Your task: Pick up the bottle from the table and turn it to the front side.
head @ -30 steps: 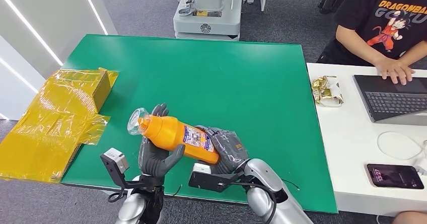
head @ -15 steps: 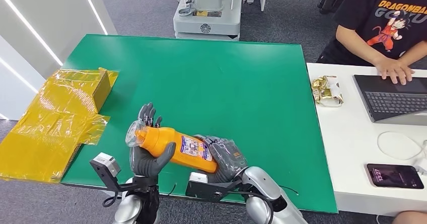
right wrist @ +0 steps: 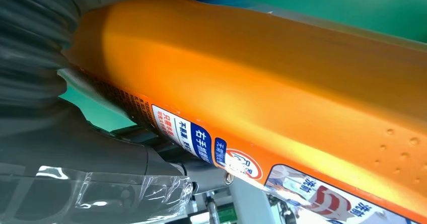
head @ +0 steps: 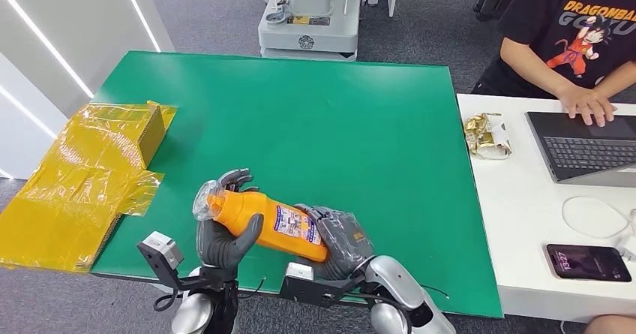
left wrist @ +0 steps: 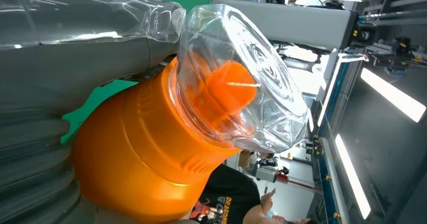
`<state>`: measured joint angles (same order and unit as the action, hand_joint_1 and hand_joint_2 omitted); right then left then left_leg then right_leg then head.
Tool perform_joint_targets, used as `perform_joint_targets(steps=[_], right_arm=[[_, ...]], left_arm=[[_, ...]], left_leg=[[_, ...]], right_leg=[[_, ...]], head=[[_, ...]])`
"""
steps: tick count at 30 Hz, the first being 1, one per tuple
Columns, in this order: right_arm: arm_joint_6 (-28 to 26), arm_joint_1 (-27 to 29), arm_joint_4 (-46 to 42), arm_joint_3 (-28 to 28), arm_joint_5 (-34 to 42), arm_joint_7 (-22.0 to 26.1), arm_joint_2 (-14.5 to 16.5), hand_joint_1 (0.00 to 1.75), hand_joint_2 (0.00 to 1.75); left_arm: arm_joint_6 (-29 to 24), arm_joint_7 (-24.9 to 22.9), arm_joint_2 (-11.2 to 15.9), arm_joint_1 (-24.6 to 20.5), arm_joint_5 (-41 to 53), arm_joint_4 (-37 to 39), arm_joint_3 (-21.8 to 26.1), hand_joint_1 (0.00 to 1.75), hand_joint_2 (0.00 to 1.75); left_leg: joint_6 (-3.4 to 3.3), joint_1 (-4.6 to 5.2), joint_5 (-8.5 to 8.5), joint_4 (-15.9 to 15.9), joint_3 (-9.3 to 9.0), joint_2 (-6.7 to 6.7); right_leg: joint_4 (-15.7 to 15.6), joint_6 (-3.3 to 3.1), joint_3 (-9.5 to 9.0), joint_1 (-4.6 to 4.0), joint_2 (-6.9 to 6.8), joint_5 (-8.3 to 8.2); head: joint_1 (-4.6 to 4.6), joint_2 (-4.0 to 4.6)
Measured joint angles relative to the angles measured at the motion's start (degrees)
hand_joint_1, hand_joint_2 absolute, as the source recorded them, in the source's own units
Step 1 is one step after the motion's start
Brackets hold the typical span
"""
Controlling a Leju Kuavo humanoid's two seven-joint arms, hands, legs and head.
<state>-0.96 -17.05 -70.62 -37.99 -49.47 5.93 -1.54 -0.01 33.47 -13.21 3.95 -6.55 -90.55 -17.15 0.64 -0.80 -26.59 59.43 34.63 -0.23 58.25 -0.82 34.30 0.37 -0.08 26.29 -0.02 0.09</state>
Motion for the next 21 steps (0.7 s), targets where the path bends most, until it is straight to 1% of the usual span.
perform_joint_targets(steps=[4, 8, 9, 10, 14, 16, 17, 21], right_arm=[[-1.9, 1.9, -2.1, 0.9, -0.6, 0.4, -0.3, 1.75, 1.75], [-2.5, 4.0, -4.5, 1.7, -1.0, 0.5, -0.6, 1.73, 1.75], [-2.6, 4.4, -5.0, 1.8, -1.1, 0.4, -0.7, 1.62, 1.75], [-2.6, 4.7, -5.4, 2.0, -1.4, 0.4, -0.8, 1.47, 1.75], [-2.9, 6.0, -7.1, 2.6, -2.3, 0.2, -0.9, 0.35, 1.75], [-3.0, 6.5, -7.8, 2.9, -2.6, 0.2, -0.9, 0.04, 1.75], [-3.2, 6.8, -8.1, 3.0, -2.8, 0.3, -0.9, 0.00, 1.75], [-5.5, 8.1, -10.6, 3.2, -2.7, 1.9, -0.9, 0.00, 1.75]], left_arm=[[1.4, 0.0, 0.1, -0.1, 1.9, -0.4, -0.2, 1.75, 1.75], [2.3, 0.0, 0.1, -0.1, 2.3, -0.9, -0.4, 1.75, 1.75], [2.5, 0.0, 0.1, -0.1, 2.4, -1.0, -0.5, 1.75, 1.75], [2.7, 0.0, 0.1, -0.1, 2.4, -1.1, -0.6, 1.75, 1.75], [3.5, 0.0, 0.1, -0.1, 2.5, -1.5, -0.9, 1.75, 1.75], [3.6, 0.0, 0.1, 0.0, 2.8, -1.6, -1.0, 1.75, 1.75], [3.5, 0.0, 0.1, 0.0, 3.0, -1.7, -1.1, 1.75, 1.75], [1.4, -0.1, 0.5, 0.3, 4.9, -1.9, -0.7, 1.75, 1.75]], left_leg=[[0.00, 0.00, 0.00, 0.0, 0.00, 0.00], [0.00, 0.00, -0.01, 0.0, 0.01, 0.00], [-0.01, 0.00, -0.01, 0.0, 0.01, 0.00], [-0.01, 0.00, -0.01, 0.0, 0.01, 0.00], [-0.01, 0.00, -0.01, 0.0, 0.01, 0.00], [-0.01, 0.00, -0.01, 0.0, 0.01, 0.00], [-0.01, 0.00, -0.01, 0.0, 0.00, 0.00], [-0.01, 0.00, -0.01, 0.0, 0.01, 0.00]], right_leg=[[0.0, 0.00, 0.00, 0.00, 0.00, 0.00], [0.0, 0.00, 0.00, 0.00, -0.01, 0.00], [0.0, 0.00, 0.00, 0.00, -0.01, 0.00], [0.0, 0.00, 0.00, 0.00, -0.01, 0.00], [0.0, 0.01, -0.01, 0.00, -0.01, 0.00], [0.0, 0.00, -0.01, 0.00, -0.01, 0.00], [0.0, 0.00, -0.01, 0.00, -0.01, 0.00], [0.0, 0.00, 0.00, 0.00, 0.00, 0.00]], head=[[0.01, 0.00], [0.01, 0.00], [0.01, 0.00], [0.01, 0.00], [0.00, 0.00], [0.01, 0.00], [0.00, 0.00], [0.01, 0.00]])
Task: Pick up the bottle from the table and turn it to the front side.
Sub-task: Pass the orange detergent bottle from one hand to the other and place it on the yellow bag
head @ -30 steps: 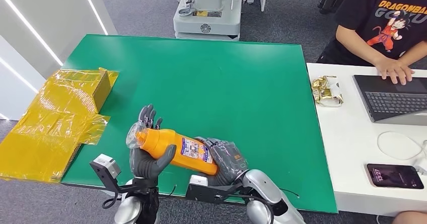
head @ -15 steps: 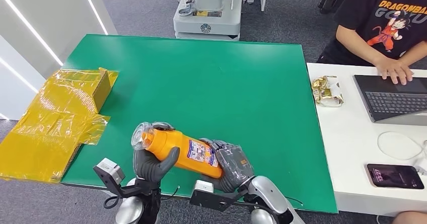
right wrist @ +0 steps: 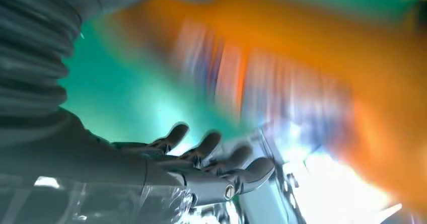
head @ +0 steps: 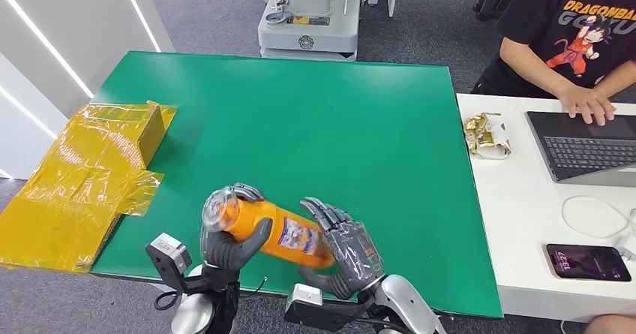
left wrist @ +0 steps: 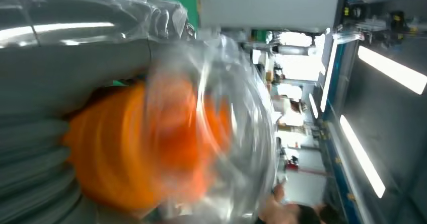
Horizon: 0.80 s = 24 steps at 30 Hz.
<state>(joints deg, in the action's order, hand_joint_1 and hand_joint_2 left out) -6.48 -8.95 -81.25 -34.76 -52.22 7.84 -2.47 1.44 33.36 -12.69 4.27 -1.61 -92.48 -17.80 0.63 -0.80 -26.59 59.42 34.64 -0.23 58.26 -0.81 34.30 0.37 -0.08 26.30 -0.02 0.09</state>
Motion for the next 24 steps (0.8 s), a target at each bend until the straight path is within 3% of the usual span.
perform_joint_targets(steps=[9, 15, 24], right_arm=[[-6.9, 2.8, -5.0, 1.2, 3.8, 4.8, 0.0, 0.00, 1.75], [-21.0, 3.6, -8.0, 1.8, 11.7, 15.2, 1.2, 0.00, 1.75], [-26.9, 4.6, -10.0, 1.4, 16.5, 18.8, 1.3, 0.00, 1.75]], left_arm=[[-3.9, -0.6, 1.7, -0.6, 5.0, -1.4, 2.0, 1.75, 1.75], [-10.5, -1.1, 3.4, -3.4, 8.2, -1.4, 2.3, 1.75, 1.75], [-18.0, -2.9, 8.3, -8.1, 17.2, -3.6, 3.3, 1.75, 1.75]], left_leg=[[0.00, 0.00, 0.00, 0.0, 0.00, 0.00], [0.01, 0.00, 0.01, 0.0, -0.02, -0.01], [0.01, -0.01, 0.01, 0.0, -0.02, 0.01]], right_leg=[[0.0, 0.00, 0.00, 0.00, -0.02, 0.01], [0.0, -0.01, -0.02, 0.00, -0.01, 0.00], [0.0, -0.01, -0.02, -0.01, -0.01, 0.00]], head=[[0.00, 0.00], [0.00, 0.00], [-0.01, 0.00]])
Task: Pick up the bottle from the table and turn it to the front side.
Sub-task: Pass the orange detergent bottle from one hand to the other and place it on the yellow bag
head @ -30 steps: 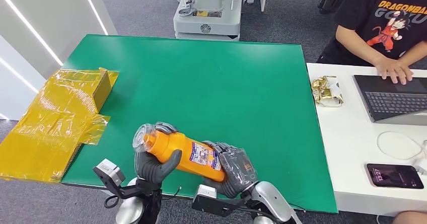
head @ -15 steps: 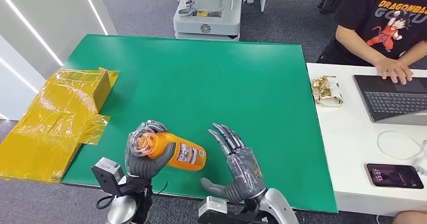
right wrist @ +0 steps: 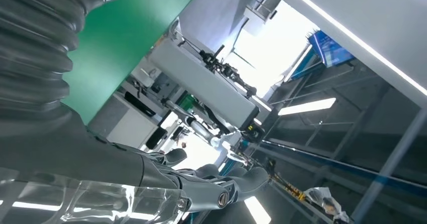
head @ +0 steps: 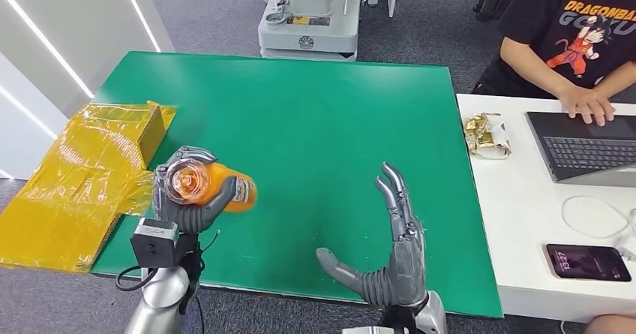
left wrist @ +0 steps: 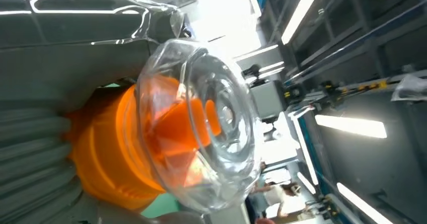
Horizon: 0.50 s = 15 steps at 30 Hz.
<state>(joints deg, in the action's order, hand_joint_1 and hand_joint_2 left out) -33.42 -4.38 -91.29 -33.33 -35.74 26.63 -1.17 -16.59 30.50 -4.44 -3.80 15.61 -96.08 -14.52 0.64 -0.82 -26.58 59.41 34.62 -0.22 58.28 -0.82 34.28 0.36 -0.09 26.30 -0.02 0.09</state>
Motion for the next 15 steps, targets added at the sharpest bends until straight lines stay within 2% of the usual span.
perform_joint_targets(steps=[3, 6, 10, 15], right_arm=[[-1.6, 0.0, -0.4, -0.5, 1.4, 0.7, 0.0, 0.00, 1.75], [-2.5, -0.1, -1.1, -1.0, 2.6, 0.8, 0.0, 0.00, 1.75], [-2.9, -0.2, -1.8, -1.1, 4.2, 1.0, 0.0, 0.00, 1.75], [-3.5, -0.2, -2.4, -1.1, 5.9, 2.2, -0.1, 0.00, 1.75]], left_arm=[[-2.4, -3.6, 1.9, -2.6, 7.1, -0.2, 0.0, 1.75, 1.75], [-4.6, -9.5, 5.2, -7.1, 16.8, 0.5, 0.0, 1.75, 1.75], [-5.9, -14.1, 11.6, -12.6, 26.5, 4.2, 0.0, 1.75, 1.75], [-8.0, -19.5, 19.8, -15.5, 38.3, 8.4, 0.0, 1.75, 1.75]], left_leg=[[0.00, 0.00, 0.01, 0.0, 0.00, 0.00], [0.02, 0.00, 0.02, 0.0, -0.01, -0.01], [0.07, -0.01, 0.06, 0.0, -0.05, -0.07], [0.10, -0.05, 0.06, 0.0, -0.06, -0.12]], right_leg=[[0.0, 0.00, 0.00, 0.00, 0.00, 0.00], [0.0, -0.03, -0.01, 0.00, 0.00, -0.03], [0.1, -0.06, 0.00, 0.00, 0.05, -0.06], [0.1, -0.08, 0.05, -0.01, 0.14, -0.04]], head=[[0.01, 0.00], [0.01, 0.00], [0.01, 0.00], [0.00, 0.00]])
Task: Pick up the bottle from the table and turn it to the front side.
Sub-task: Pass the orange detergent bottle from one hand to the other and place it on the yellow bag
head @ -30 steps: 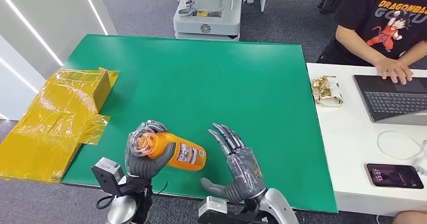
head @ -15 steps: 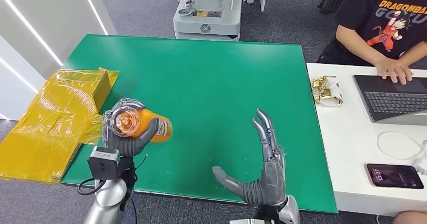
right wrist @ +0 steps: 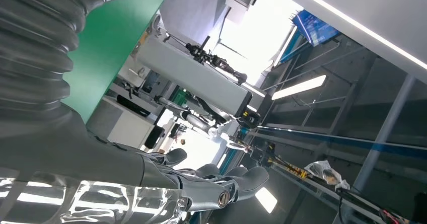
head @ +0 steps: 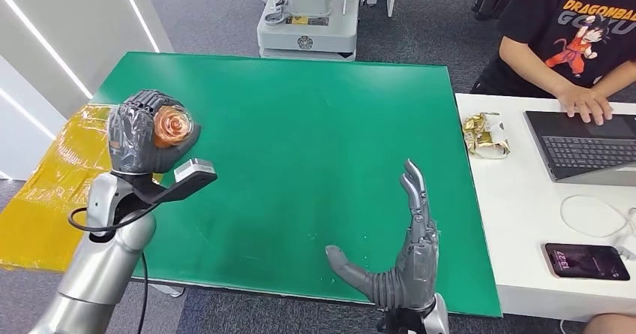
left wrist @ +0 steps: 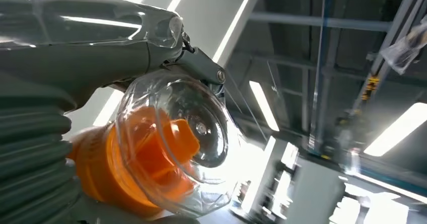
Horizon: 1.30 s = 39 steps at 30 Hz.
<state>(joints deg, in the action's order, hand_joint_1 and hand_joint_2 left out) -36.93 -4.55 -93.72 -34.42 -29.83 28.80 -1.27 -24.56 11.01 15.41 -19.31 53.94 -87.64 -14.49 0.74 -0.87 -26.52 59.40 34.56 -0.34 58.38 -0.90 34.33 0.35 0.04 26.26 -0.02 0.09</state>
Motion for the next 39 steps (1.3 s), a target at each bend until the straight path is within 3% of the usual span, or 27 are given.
perform_joint_targets(steps=[5, 12, 23, 28, 32, 39], right_arm=[[-1.0, 0.1, -0.6, 0.0, 0.2, 0.2, -0.2, 0.00, 1.75], [-1.9, 1.5, -2.3, 0.0, -1.0, -0.7, -0.3, 0.00, 1.75], [-1.2, 3.3, -4.6, 0.0, -3.8, -2.0, -0.3, 0.00, 1.75], [0.3, 3.7, -5.7, 0.1, -4.3, -2.3, -0.1, 0.00, 1.75], [0.8, 3.5, -5.7, 0.1, -4.0, -2.3, 0.0, 0.00, 1.75], [1.6, 2.2, -5.2, 0.1, -2.5, -1.8, 0.0, 0.00, 1.75]], left_arm=[[-0.3, -4.0, 5.5, -1.4, 8.0, 3.7, 0.1, 1.75, 1.75], [2.8, -10.1, 8.2, -3.5, 17.4, 9.9, -0.2, 1.75, 1.75], [7.0, -11.5, 8.2, -5.9, 23.0, 17.3, -1.1, 1.75, 1.75], [12.1, -12.1, 6.1, -12.3, 29.7, 30.7, -5.2, 1.75, 1.75], [12.6, -14.7, 6.0, -15.8, 31.7, 38.7, -7.2, 1.75, 1.75], [11.1, -18.3, 6.5, -14.6, 32.1, 42.2, -6.8, 1.75, 1.75]], left_leg=[[0.00, 0.00, 0.00, 0.0, 0.02, 0.01], [0.00, 0.02, 0.00, 0.0, 0.02, 0.01], [0.00, 0.02, 0.00, 0.0, 0.02, 0.01], [0.00, 0.01, 0.01, 0.0, 0.01, 0.03], [0.01, 0.01, 0.01, 0.0, -0.01, -0.08], [0.01, 0.00, 0.00, 0.0, 0.02, -0.02]], right_leg=[[0.0, -0.03, 0.02, -0.01, -0.01, 0.03], [0.0, -0.03, 0.01, 0.00, -0.01, 0.02], [0.0, -0.03, 0.01, 0.00, -0.01, 0.02], [0.0, -0.04, -0.01, 0.00, -0.04, 0.01], [0.0, -0.07, -0.01, 0.00, 0.06, -0.02], [0.0, -0.06, -0.01, 0.00, 0.02, 0.01]], head=[[0.01, 0.00], [0.02, 0.00], [-0.01, 0.00], [0.03, 0.00], [0.01, 0.00], [0.01, 0.00]])
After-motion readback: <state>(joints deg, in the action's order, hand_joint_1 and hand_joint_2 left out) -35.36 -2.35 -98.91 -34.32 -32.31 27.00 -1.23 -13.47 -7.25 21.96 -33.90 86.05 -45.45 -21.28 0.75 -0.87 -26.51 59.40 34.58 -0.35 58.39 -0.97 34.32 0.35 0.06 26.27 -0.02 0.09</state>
